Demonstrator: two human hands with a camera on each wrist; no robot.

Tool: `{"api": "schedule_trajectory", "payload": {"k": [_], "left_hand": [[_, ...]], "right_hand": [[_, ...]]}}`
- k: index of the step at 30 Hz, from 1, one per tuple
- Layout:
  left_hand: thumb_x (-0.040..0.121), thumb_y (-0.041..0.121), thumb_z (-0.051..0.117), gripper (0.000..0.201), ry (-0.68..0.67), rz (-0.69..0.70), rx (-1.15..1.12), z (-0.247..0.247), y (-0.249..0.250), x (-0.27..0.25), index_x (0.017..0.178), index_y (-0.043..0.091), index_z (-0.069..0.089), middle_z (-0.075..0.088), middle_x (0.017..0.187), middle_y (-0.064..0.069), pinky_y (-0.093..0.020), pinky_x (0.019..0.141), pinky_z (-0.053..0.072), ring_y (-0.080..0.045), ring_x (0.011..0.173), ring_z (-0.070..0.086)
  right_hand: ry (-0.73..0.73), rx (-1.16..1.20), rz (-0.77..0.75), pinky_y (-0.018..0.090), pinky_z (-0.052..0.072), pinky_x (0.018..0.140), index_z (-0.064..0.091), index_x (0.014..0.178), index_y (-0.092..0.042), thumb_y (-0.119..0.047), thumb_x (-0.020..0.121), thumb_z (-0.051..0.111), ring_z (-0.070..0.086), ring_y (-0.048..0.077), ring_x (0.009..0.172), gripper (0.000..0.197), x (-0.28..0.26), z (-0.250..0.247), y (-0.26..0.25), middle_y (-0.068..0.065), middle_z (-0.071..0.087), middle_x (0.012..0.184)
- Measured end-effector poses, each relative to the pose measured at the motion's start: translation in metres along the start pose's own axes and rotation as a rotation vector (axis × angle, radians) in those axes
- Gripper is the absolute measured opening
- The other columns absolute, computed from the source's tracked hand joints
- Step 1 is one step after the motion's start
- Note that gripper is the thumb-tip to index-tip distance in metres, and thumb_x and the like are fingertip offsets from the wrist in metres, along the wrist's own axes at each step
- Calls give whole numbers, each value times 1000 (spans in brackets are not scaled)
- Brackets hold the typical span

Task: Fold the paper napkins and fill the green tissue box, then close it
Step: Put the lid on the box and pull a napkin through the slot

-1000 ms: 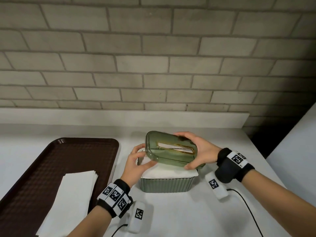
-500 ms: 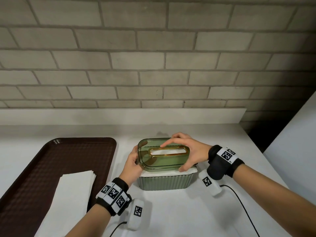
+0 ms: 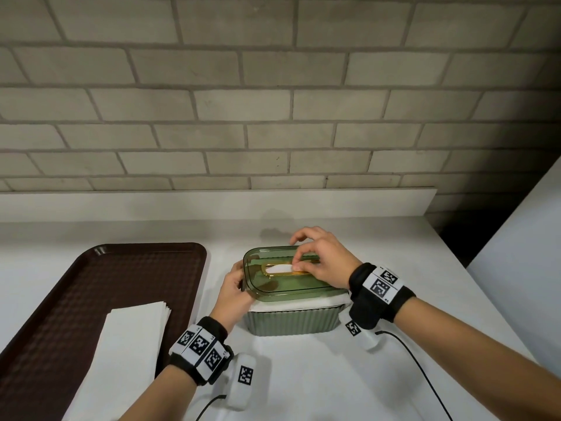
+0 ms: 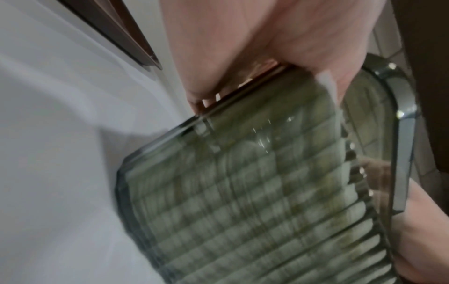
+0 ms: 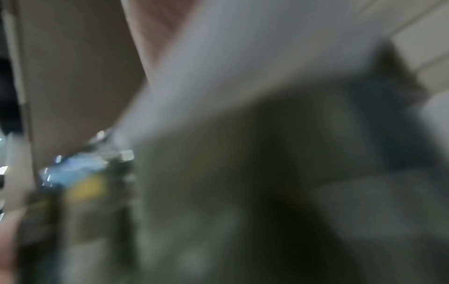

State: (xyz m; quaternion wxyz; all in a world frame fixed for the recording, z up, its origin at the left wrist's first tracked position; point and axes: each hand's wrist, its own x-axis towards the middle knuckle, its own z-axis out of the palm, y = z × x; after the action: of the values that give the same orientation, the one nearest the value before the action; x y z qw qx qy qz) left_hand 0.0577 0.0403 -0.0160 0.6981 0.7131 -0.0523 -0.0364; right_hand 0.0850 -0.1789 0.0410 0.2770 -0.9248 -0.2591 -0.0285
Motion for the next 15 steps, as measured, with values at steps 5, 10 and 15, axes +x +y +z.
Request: {"api": "schedule_trajectory", "payload": {"k": [5, 10, 15], "left_hand": [[42, 16, 89, 84, -148, -41, -31, -24, 5, -4, 121, 15, 61, 67, 121, -5, -42, 107, 43, -20, 118, 59], [47, 11, 93, 98, -383, -74, 66, -35, 26, -8, 134, 18, 49, 61, 130, 1, -32, 111, 37, -11, 125, 54], [38, 36, 98, 122, -335, -96, 220, -31, 25, -1, 142, 31, 36, 51, 137, 13, -32, 114, 35, 0, 130, 44]], "right_hand": [[-17, -57, -68, 35, 48, 80, 71, 87, -13, -22, 90, 65, 56, 15, 86, 11, -4, 2, -12, -3, 62, 92], [-94, -240, -108, 30, 45, 74, 72, 91, -19, -32, 91, 63, 59, 16, 90, 16, 1, -7, -27, -4, 67, 90], [-172, -292, -3, 33, 50, 76, 73, 96, -26, -38, 91, 62, 63, 19, 85, 17, 2, -13, -35, -4, 72, 92]]}}
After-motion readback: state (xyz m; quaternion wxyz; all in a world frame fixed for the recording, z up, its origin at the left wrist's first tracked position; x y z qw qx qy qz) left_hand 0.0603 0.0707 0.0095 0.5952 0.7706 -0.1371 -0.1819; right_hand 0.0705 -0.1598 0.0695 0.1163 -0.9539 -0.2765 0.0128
